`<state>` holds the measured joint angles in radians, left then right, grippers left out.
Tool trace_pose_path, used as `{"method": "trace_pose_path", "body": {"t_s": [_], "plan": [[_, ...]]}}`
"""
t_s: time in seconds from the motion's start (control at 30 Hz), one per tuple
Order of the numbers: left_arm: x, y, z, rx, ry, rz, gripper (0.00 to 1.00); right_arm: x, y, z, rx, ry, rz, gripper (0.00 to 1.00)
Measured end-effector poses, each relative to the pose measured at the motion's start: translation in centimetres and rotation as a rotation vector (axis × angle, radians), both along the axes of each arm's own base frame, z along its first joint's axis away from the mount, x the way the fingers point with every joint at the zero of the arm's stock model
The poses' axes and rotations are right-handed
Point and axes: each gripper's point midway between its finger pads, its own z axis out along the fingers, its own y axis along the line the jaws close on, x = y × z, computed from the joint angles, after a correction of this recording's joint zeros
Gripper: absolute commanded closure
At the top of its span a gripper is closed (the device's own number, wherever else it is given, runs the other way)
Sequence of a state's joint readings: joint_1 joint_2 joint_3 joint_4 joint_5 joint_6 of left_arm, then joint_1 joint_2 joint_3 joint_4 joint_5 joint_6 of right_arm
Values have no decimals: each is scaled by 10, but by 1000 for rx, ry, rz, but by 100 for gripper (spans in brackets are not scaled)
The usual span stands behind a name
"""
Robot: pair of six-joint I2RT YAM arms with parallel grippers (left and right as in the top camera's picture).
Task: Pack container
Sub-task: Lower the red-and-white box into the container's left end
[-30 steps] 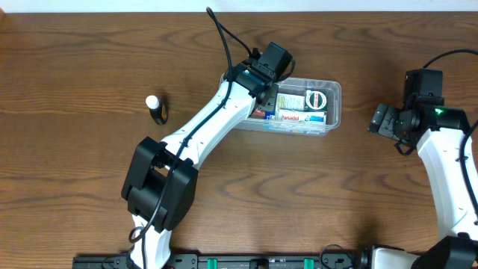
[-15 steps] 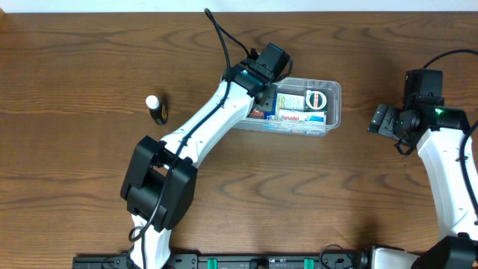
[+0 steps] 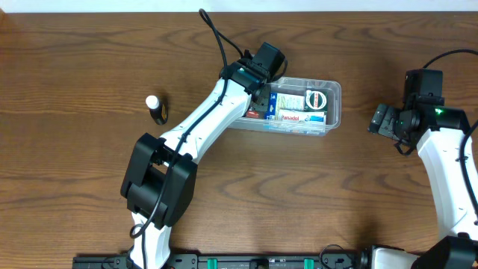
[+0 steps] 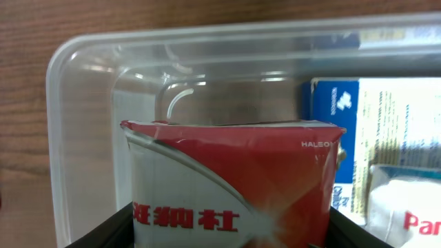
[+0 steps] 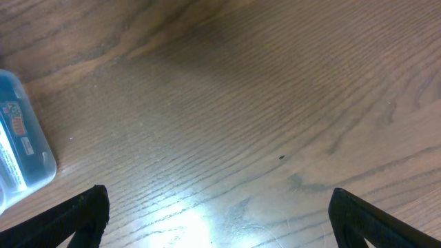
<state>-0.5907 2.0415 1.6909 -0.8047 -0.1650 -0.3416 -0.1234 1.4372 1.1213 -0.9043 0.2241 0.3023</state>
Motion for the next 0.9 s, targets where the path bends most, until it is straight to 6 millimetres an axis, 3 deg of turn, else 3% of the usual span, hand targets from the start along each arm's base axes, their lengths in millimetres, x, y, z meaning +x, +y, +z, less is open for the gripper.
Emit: {"method": "trace_pose_path", "body": {"t_s": [0.5,0.9], "plan": [[-14,3,-5,-3,65,19,36,0,0,0,0,0,0,1],[-4,-8,-2,-83,29,84,37,0,0,0,0,0,0,1]]}}
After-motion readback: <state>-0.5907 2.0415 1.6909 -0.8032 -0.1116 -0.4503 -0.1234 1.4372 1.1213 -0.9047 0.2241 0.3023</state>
